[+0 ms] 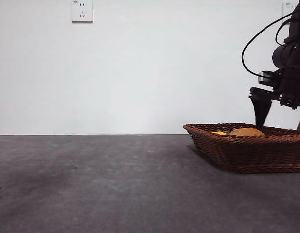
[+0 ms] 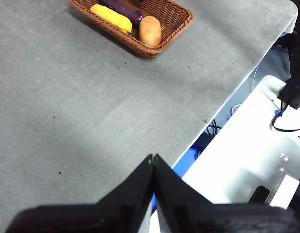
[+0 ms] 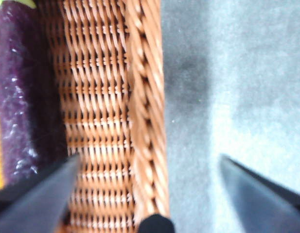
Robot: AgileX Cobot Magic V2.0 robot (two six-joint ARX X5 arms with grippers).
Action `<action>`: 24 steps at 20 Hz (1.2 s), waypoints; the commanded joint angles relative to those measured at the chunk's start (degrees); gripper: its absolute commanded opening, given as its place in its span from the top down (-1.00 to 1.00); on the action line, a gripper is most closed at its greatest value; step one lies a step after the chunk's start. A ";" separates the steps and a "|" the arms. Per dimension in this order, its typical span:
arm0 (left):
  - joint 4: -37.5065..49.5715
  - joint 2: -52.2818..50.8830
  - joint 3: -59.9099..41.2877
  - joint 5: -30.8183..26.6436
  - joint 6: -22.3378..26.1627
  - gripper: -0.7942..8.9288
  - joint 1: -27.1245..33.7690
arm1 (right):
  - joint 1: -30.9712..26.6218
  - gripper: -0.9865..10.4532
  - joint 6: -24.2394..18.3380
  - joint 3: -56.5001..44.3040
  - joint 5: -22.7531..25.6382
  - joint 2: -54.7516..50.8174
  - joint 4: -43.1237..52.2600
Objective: Help me put the vegetables on the table into the basket
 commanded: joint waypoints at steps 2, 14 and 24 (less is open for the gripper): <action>0.17 -0.15 -0.44 -0.22 -0.39 0.85 -0.09 | 0.15 -0.01 0.92 0.33 1.31 -7.23 0.15; 0.20 -0.11 -0.44 -2.73 6.84 0.85 -0.09 | 0.70 0.85 0.90 0.31 10.23 -39.39 -12.92; 7.72 -0.09 -0.44 -2.56 16.52 0.85 -0.09 | 0.70 0.85 1.38 -1.99 18.84 -57.37 -21.49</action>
